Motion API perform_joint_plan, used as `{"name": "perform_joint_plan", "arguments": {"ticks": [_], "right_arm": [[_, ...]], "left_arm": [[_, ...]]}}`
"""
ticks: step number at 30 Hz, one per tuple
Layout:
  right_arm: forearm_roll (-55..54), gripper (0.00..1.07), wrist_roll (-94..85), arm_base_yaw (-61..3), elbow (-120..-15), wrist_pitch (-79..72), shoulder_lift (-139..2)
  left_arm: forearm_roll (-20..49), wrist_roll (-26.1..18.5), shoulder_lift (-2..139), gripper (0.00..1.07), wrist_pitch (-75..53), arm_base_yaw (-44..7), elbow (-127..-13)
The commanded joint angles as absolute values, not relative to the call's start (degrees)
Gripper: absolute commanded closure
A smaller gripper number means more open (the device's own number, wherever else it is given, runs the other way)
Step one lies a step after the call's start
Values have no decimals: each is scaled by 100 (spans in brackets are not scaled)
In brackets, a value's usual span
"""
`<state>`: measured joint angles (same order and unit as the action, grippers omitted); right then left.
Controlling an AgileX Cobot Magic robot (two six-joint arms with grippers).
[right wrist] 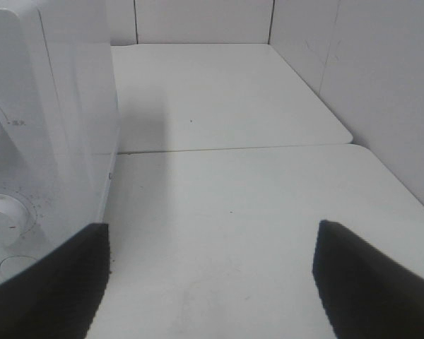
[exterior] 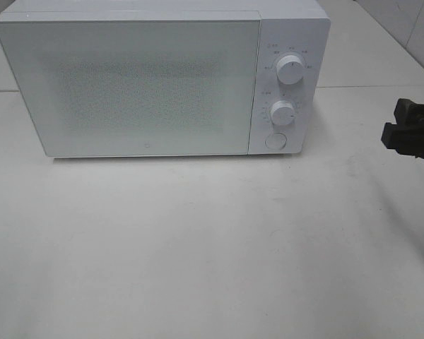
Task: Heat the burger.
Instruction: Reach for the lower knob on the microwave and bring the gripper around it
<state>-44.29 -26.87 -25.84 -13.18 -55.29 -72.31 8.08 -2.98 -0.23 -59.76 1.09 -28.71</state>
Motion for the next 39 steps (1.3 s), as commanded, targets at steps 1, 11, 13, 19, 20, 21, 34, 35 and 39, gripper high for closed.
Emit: {"name": "perform_joint_plan", "arguments": {"ticks": [1, 11, 13, 19, 20, 21, 34, 35, 39], "right_arm": [[-4756, 31, -2790, -2859, -1318, -5890, -7431], [-5334, 31, -2790, -3942, -1318, -7047, -8560], [-5334, 31, -2773, -4034, -1318, -7173, -8629], [-5329, 30, -2080, -4354, -1478, -7552, -9087], [-5329, 30, -2080, -4354, -1478, -7552, -9087], [-5334, 30, -1856, -4354, -1553, -7569, -9259], [-5197, 30, -1450, -4354, -2172, -7563, -9872], [-5157, 30, -1444, -4354, -2240, -7563, -9906], [-5111, 30, -1455, -4354, -2504, -7477, -9958]], "left_arm": [[831, -264, -183, 12, -5913, 126, -2853], [831, -264, -183, 12, -5913, 126, -2853], [831, -264, -183, 12, -5913, 126, -2853], [831, -264, -183, 12, -5913, 126, -2853], [831, -264, -183, 12, -5913, 126, -2853], [831, -264, -183, 12, -5913, 126, -2853], [831, -264, -183, 12, -5913, 126, -2853], [831, -264, -183, 12, -5913, 126, -2853], [831, -264, -183, 12, -5913, 126, -2853]]}}
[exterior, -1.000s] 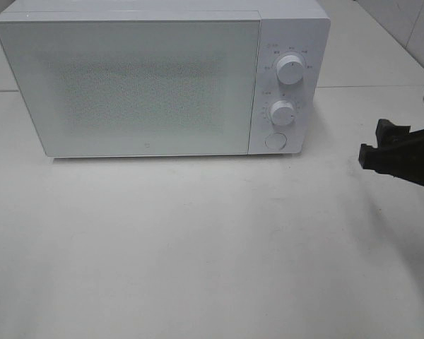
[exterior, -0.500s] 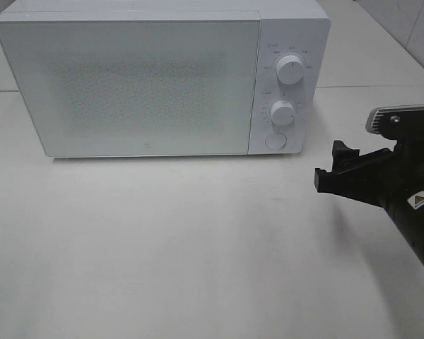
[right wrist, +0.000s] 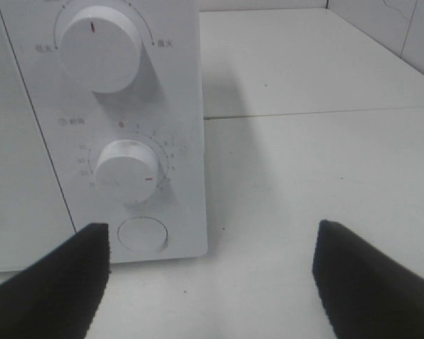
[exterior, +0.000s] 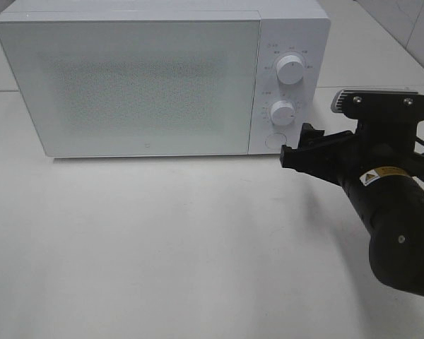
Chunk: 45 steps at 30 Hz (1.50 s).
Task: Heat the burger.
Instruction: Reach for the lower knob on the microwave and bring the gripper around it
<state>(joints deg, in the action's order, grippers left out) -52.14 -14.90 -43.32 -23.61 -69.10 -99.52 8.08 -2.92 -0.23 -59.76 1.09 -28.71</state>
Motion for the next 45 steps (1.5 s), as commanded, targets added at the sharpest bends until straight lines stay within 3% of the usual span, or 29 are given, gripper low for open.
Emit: {"name": "perform_joint_plan", "arguments": {"ticks": [1, 6, 10, 36, 45], "right_arm": [[-5111, 30, -1455, -4354, -2504, -7477, -9958], [-4990, 28, -1467, -4354, -2613, -7500, -9958], [-4990, 20, -1473, -4354, -2785, -7632, -10107], [-5013, 25, -1770, -4326, -4142, -7781, -11482], [-4876, 26, -1770, -4022, -4578, -7723, -11843]], "left_arm": [[831, -264, -183, 12, -5913, 126, -2853], [831, -264, -183, 12, -5913, 126, -2853], [831, -264, -183, 12, -5913, 126, -2853], [831, -264, -183, 12, -5913, 126, -2853], [825, -264, -183, 12, -5913, 126, -2853]]}}
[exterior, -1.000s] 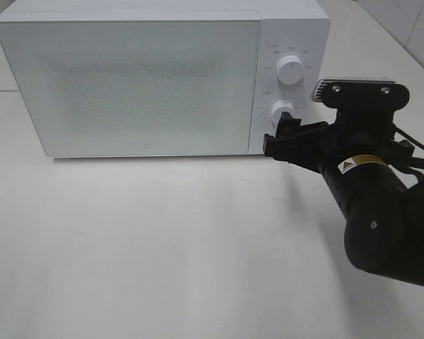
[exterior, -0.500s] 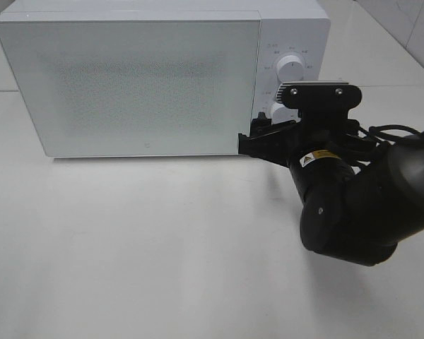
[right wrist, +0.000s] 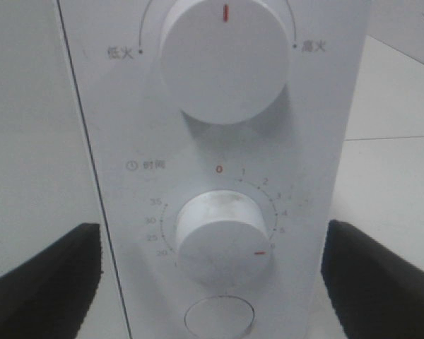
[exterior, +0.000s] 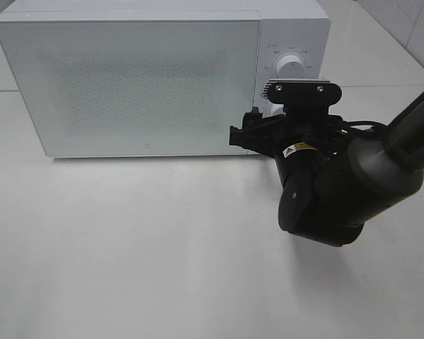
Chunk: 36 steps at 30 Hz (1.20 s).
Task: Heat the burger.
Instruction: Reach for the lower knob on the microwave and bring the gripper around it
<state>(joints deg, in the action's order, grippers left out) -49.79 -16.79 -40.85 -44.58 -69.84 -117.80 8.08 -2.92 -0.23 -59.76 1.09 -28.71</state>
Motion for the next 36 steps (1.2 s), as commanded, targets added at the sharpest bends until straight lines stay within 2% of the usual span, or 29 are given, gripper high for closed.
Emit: {"name": "perform_joint_plan", "arguments": {"ticks": [1, 11, 36], "right_arm": [[-4870, 27, -1770, -3994, -4607, -7695, -11849], [-4584, 27, -1713, -3667, -4681, -7586, -11912], [-4418, 32, -1576, -3747, -4681, -7563, -12038]], "left_arm": [[825, -264, -183, 12, -5913, 126, -2853], [825, -264, -183, 12, -5913, 126, -2853], [825, -264, -183, 12, -5913, 126, -2853]]}}
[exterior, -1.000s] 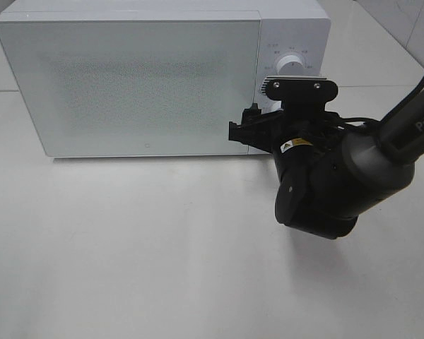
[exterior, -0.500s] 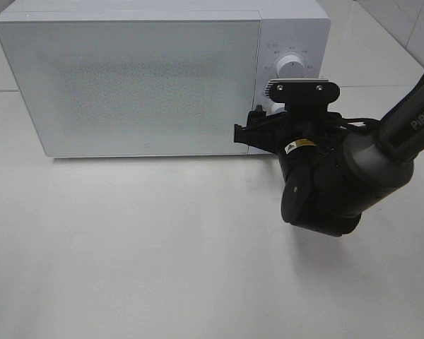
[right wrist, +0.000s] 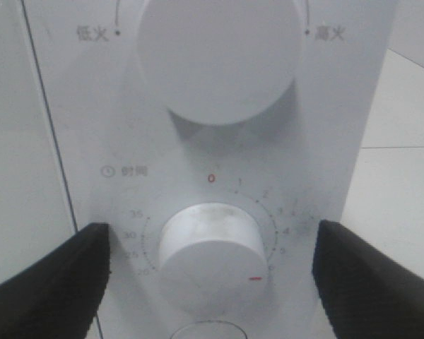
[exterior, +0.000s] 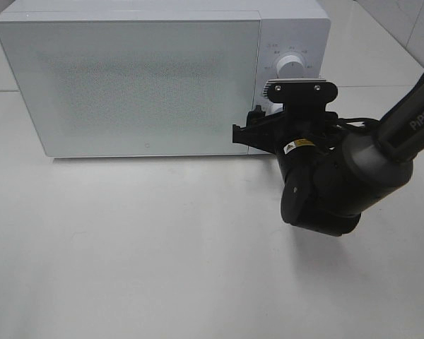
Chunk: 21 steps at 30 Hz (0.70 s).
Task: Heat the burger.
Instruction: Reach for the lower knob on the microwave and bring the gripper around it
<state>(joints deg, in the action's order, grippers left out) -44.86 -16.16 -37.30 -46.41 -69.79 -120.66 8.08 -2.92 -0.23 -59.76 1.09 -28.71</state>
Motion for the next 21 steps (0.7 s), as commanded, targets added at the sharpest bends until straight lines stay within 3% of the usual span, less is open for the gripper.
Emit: {"name": "perform_joint_plan", "arguments": {"ticks": [1, 4, 5, 6, 7, 8, 9, 11, 12, 15, 21], "right_arm": [[-4418, 32, -1576, -3747, -4681, -7563, -12038], [-4412, 40, -1576, -3747, -4681, -7540, -12038], [-4412, 49, -1576, -3747, -4681, -7534, -12038], [-4412, 49, -1576, -3747, -4681, -7534, -12038], [-4412, 60, -1576, -3747, -4681, -7534, -12038], [-4412, 60, -1576, -3747, -4681, -7534, -12038], [-4412, 72, -1564, -3747, -4681, -7534, -12038], [-4406, 78, -1553, -3747, -4681, -7534, -12038], [-4400, 87, -1553, -3747, -4681, -7552, -12038], [-4389, 95, -1570, -3747, -4681, -7586, -12038], [-4389, 95, -1570, -3747, -4681, -7603, -12038]], "left_arm": [[825, -264, -183, 12, -5913, 126, -2853], [825, -264, -183, 12, -5913, 126, -2853], [825, -264, -183, 12, -5913, 126, -2853], [825, -264, -183, 12, -5913, 126, -2853], [825, -264, -183, 12, -5913, 126, -2853], [825, -264, -183, 12, -5913, 126, -2853], [825, -264, -183, 12, -5913, 126, -2853], [825, -264, -183, 12, -5913, 126, -2853], [825, -264, -183, 12, -5913, 126, -2853], [825, -264, -183, 12, -5913, 126, -2853], [825, -264, -183, 12, -5913, 126, -2853]]}}
